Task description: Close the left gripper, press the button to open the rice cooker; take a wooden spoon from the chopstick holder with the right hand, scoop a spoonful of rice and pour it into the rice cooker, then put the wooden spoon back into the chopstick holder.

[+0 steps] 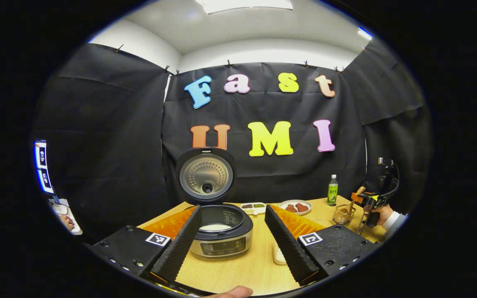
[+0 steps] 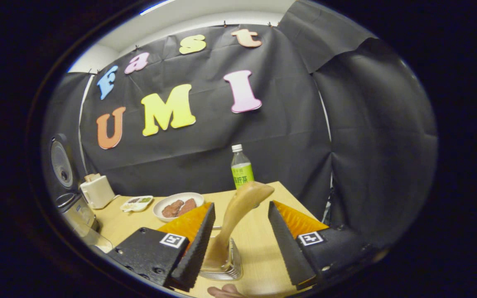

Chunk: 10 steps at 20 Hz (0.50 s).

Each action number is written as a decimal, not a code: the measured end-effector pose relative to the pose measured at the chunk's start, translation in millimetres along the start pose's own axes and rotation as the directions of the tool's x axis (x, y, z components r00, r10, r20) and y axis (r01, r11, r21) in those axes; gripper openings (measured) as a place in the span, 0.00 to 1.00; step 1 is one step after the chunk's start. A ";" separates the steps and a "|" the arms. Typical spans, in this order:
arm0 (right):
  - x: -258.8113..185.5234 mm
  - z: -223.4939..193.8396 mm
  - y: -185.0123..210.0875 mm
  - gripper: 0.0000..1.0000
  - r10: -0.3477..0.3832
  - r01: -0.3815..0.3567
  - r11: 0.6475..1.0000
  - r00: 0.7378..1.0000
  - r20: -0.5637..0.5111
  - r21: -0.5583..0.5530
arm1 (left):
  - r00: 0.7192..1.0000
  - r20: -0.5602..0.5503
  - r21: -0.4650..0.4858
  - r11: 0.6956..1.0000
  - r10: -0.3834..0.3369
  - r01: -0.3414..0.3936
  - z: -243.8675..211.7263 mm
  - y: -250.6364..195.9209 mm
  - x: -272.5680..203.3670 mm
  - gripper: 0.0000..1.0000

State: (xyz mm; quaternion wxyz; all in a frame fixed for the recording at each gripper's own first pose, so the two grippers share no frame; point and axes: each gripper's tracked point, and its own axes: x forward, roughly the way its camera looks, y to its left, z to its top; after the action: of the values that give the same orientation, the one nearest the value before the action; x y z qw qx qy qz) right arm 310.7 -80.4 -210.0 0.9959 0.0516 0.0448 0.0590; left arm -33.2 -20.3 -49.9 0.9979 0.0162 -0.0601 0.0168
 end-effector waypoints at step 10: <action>-8.4 16.3 36.3 0.24 0.059 -0.058 0.998 0.998 0.020 -0.029 | 0.995 -0.068 0.008 0.997 -0.074 0.075 -32.4 -15.8 -10.9 0.95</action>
State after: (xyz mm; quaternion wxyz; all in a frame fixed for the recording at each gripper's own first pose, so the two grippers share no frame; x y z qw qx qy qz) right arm 299.9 -47.1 -189.2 0.9948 0.0393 0.0318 0.0882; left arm -39.5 -35.3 -83.9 0.9992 0.0232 -0.0253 -0.0194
